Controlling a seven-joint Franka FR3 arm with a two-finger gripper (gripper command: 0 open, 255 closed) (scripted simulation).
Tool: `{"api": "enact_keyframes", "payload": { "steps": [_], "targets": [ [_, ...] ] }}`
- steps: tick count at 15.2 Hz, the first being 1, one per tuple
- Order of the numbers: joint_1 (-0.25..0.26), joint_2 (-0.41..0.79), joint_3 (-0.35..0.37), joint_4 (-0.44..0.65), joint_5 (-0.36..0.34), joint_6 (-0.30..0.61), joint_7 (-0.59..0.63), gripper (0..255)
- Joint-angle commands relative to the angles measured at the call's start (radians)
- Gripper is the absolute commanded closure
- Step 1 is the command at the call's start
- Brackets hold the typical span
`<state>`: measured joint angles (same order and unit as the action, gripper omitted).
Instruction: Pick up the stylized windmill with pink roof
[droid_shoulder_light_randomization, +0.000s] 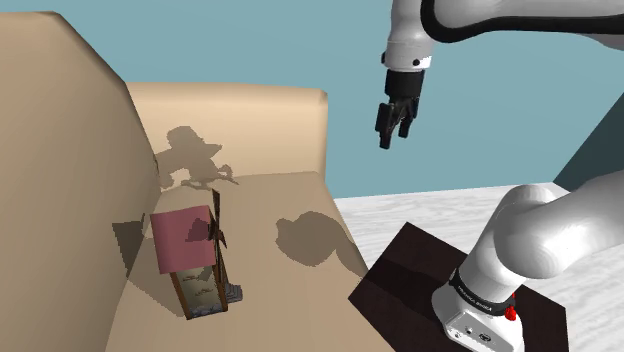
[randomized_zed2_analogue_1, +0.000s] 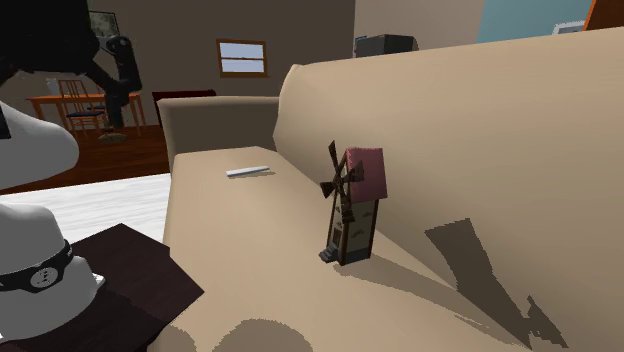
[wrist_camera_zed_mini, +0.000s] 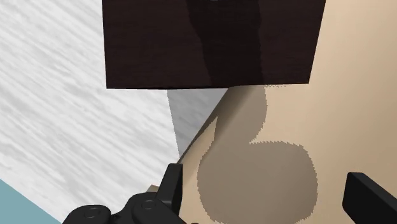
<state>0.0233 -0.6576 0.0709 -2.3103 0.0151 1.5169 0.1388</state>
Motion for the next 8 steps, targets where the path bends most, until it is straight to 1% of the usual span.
{"api": "enact_keyframes", "payload": {
  "steps": [1, 8],
  "targets": [
    [0.014, 0.027, 0.044, 0.011, 0.036, 0.011, 0.064, 0],
    [0.047, 0.184, 0.177, 0.107, 0.119, 0.068, 0.258, 0]
  ]
}}
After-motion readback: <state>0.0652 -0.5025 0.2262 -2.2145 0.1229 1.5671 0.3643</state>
